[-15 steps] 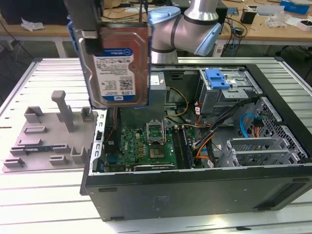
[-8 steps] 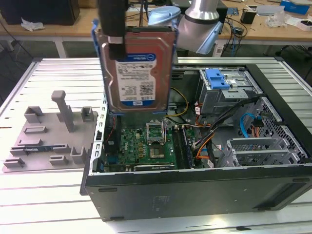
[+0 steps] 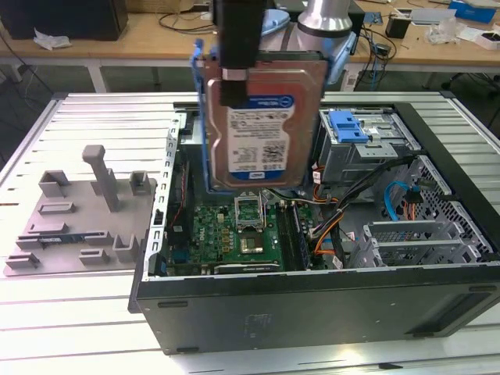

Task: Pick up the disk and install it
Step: 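Pick up the disk, then insert the disk into the insertion slot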

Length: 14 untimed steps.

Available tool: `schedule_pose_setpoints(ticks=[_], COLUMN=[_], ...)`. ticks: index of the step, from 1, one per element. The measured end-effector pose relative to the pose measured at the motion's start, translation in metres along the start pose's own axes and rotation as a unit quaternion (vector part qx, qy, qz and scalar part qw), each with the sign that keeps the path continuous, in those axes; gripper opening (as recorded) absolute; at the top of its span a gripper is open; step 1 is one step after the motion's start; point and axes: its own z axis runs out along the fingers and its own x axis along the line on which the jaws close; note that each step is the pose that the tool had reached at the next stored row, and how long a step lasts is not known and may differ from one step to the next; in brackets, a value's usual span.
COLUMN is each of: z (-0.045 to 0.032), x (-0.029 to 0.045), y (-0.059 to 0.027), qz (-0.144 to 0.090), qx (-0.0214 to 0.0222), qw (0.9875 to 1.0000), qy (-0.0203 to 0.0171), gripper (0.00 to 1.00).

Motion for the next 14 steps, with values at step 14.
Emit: schedule_pose_setpoints(ticks=[14], z=[-0.0005], x=[0.0064], y=[-0.0205], qz=[0.000], qx=[0.0000], qw=[1.0000], qy=[-0.0010], gripper=[0.37])
